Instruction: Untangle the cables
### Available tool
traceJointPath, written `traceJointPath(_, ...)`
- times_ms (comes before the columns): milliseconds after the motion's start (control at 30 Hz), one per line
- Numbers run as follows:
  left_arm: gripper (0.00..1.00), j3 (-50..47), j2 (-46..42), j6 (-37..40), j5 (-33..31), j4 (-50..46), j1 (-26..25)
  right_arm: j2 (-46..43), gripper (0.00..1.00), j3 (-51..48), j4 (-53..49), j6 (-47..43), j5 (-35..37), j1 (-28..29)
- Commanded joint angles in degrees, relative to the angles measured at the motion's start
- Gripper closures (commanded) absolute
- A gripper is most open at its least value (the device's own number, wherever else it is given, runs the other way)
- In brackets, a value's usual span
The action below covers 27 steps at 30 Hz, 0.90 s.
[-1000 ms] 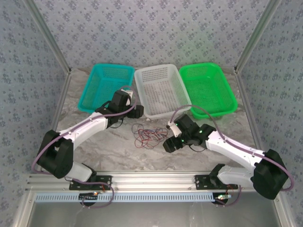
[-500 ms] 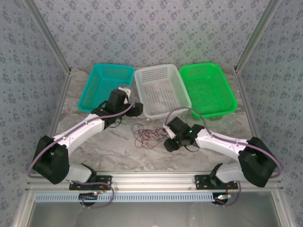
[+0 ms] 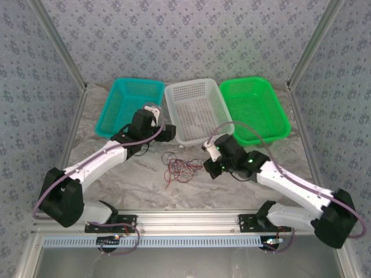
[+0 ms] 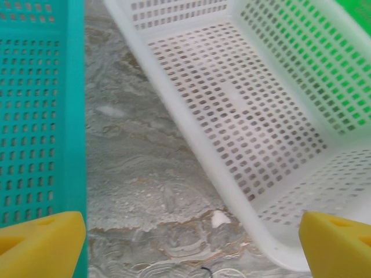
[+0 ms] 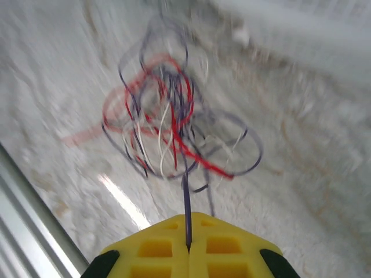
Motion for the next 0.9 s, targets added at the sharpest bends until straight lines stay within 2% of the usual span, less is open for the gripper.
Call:
traceJointPath(0,0.05,-1.1,-2.7,1.7,6.4,5.9,0.2,-5.0,0.99,4.6,-2.6,-0.7,-6.4,-3.8)
traceJointPath(200,0.05,-3.8,-4.2,0.8,13.9,12.9,0.0,-6.0,0.98,12.3,-2.7,0.7,-11.6,-8.8)
traceJointPath(400,0.05,-3.8,-4.2,0.2,20.2,16.1,-1.2,-2.3,0.99,18.1,0.0,3.1,-15.5,-10.5)
traceJointPath(733,0.04,0.8,-2.4,0.8,24.3,20.1,-5.6,2.1,0.98,26.4,3.0,9.7,-19.4,-11.9)
traceJointPath(867,0.05,2.0,-1.5,0.8,26.5,20.8,-6.4,3.6,0.97,27.8,1.6,11.5,-16.5,-12.1)
